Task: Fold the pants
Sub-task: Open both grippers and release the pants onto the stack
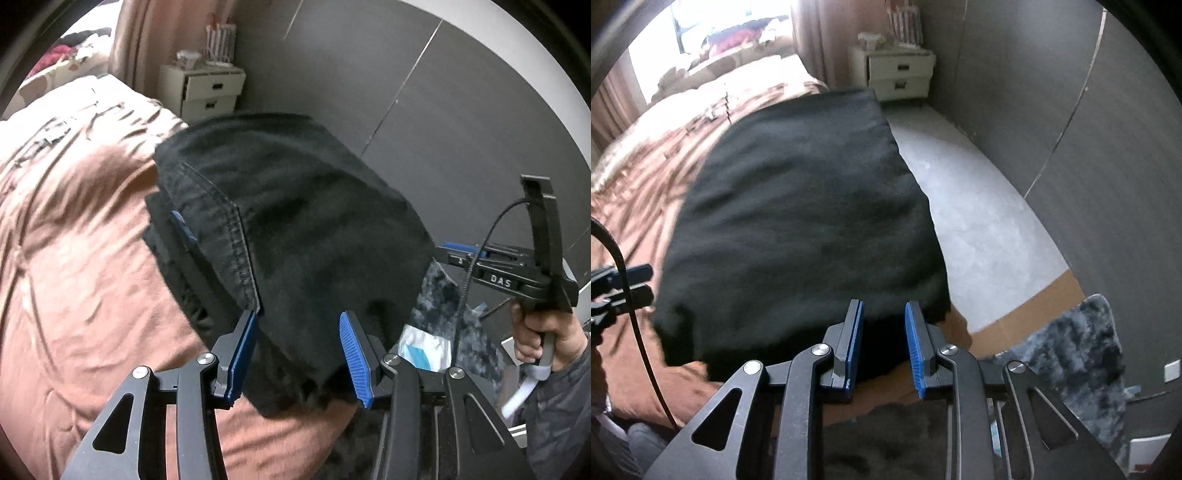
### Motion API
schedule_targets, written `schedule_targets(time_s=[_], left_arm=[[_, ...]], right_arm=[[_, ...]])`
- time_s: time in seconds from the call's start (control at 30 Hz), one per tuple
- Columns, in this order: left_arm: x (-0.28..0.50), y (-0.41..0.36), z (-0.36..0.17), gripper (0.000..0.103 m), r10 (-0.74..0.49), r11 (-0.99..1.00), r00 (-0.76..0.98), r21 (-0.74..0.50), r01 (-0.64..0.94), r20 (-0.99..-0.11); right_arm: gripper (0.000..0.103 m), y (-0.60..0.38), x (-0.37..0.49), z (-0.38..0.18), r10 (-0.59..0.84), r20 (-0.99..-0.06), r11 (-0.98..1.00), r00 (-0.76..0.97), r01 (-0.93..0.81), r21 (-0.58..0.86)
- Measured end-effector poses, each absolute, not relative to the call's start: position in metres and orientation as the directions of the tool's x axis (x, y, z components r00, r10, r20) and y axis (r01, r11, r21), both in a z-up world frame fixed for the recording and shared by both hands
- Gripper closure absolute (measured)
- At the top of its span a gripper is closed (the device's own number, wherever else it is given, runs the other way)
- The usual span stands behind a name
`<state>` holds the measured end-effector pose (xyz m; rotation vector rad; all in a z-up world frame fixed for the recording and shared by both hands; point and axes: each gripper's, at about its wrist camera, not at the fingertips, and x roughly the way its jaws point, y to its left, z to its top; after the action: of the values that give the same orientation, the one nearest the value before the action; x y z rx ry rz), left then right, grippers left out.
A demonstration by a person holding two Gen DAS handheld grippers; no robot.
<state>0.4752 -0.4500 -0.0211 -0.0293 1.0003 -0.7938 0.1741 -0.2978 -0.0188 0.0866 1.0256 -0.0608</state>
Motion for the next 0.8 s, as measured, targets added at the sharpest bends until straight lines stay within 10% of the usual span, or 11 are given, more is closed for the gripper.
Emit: schedule_targets(time_s=[0.13,0.2,0.47,0.8], left_arm=[[0.455,-0.434,0.005,0.053,-0.603,0.725,0.313,-0.340,0.598,-0.734],[0.446,-0.427,0.017,0.047,-0.591,0.735,0.341,-0.313,0.601,-0.732],[0.398,-0.383,0.073,0.000,-0.583,0.753,0.459,-0.235,0.614,-0.670],[0.346,-0.324,0.124,0.000,-0.577,0.769,0.530,-0.194,0.609,-0.621]], right_arm=[[0.067,-0.284,0.165,0.003,0.006,-0.838,0.994,0.546,0.086,0.063],[0.029,-0.275,0.162,0.016,-0.027,-0.825,0.994,0.564,0.100,0.036],[0.010,-0.233,0.131,0.062,-0.040,-0.765,0.991,0.642,0.123,0.051],[0.000,-0.179,0.054,0.091,-0.067,-0.700,0.991,0.711,0.131,0.038]])
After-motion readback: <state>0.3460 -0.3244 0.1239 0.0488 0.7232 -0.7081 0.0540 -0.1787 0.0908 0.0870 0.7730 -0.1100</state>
